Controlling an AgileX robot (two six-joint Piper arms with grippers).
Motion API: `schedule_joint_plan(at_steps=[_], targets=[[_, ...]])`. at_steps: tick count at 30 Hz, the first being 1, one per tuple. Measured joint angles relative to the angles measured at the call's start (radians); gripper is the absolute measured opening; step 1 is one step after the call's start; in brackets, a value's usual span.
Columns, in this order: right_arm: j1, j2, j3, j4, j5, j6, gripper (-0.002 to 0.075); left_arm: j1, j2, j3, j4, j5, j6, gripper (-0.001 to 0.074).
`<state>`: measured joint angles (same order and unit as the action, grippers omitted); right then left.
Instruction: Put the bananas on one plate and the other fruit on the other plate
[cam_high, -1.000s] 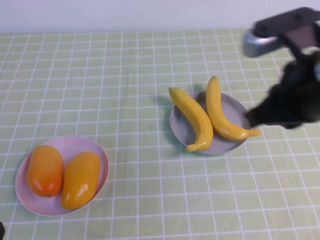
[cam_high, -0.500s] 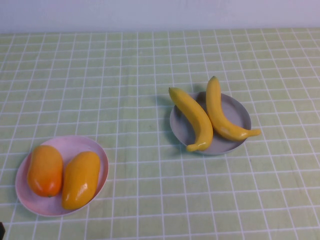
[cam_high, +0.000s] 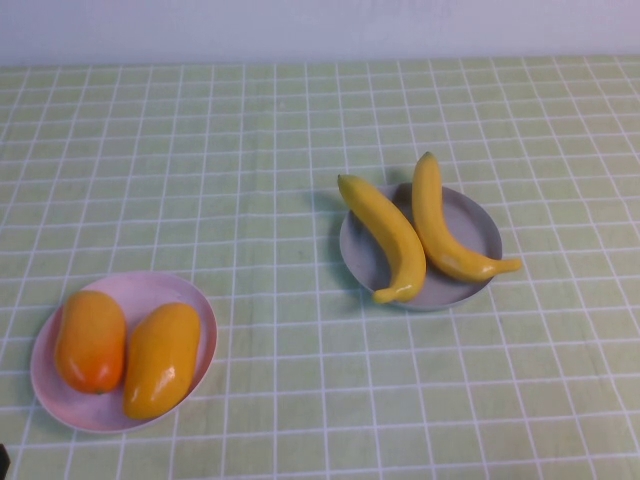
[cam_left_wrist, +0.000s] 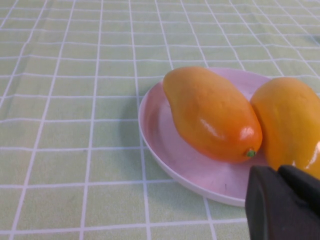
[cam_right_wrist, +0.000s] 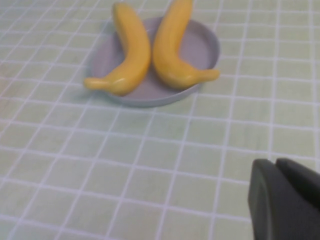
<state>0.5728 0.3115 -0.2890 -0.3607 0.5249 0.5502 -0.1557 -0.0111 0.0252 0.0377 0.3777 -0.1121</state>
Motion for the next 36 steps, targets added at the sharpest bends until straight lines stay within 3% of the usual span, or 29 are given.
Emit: schedule_joint_plan(at_steps=[8,12,21,36], targets=[[-0.373,-0.018,0.229,-0.251,-0.386,0.017,-0.0015,0.0,0.0,0.0,0.0,0.0,0.0,0.0002],[-0.48,-0.075,0.3,-0.277,-0.472,0.022,-0.0015,0.0,0.0,0.0,0.0,0.0,0.0,0.0002],[-0.514,-0.311,0.314,-0.278,-0.472,0.025,-0.0015,0.0,0.0,0.0,0.0,0.0,0.0,0.0002],[-0.514,-0.319,0.314,-0.218,-0.469,0.021,-0.0016,0.0,0.0,0.0,0.0,0.0,0.0,0.0002]])
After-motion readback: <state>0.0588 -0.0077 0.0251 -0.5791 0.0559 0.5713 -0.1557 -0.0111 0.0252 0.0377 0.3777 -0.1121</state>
